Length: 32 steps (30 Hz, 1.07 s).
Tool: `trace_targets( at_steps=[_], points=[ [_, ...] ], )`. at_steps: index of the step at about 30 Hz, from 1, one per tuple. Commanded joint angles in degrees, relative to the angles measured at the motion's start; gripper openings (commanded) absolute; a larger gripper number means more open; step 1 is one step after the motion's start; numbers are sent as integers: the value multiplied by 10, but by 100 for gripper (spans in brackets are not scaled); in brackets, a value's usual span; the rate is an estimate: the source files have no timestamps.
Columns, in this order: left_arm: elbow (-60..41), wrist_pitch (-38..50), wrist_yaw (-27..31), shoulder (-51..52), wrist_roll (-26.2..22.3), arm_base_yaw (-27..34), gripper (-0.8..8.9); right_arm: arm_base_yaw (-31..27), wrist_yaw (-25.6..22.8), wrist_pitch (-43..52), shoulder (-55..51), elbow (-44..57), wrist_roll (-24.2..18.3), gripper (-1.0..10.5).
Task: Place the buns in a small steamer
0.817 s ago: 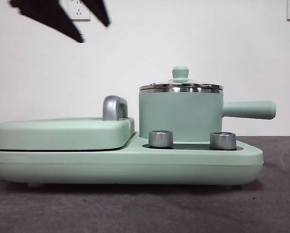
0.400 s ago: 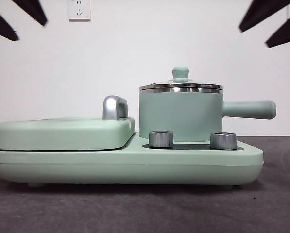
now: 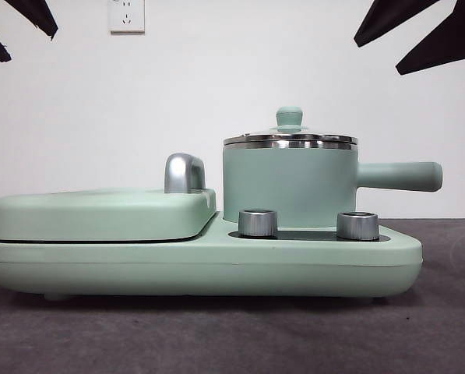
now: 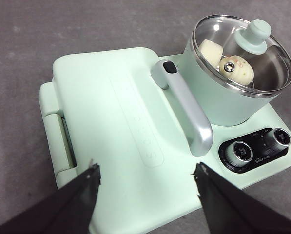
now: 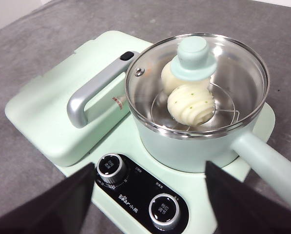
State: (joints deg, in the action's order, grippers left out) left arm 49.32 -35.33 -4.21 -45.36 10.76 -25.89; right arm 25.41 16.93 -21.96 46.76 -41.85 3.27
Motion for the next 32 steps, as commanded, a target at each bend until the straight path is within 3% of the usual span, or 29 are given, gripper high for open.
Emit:
trace_targets(
  at_steps=[1,21,22,26,32],
  points=[
    [3,5,2,-3,5,-2,-8,3,2,7,-1,-10,4,35],
    [3,-11,-2,4,-7,-3,10,3,7,14,-1,-10,4,16],
    [3,-11,4,9,-41,2,10,3,7,14,-1,-10,4,16],
    [-47,36,2,58,-74,43,10,3,7,14,-1,-10,4,16],
    [-211,171,2,191,-69,139,10,3,7,14,-1,-10,4,16]
  ],
)
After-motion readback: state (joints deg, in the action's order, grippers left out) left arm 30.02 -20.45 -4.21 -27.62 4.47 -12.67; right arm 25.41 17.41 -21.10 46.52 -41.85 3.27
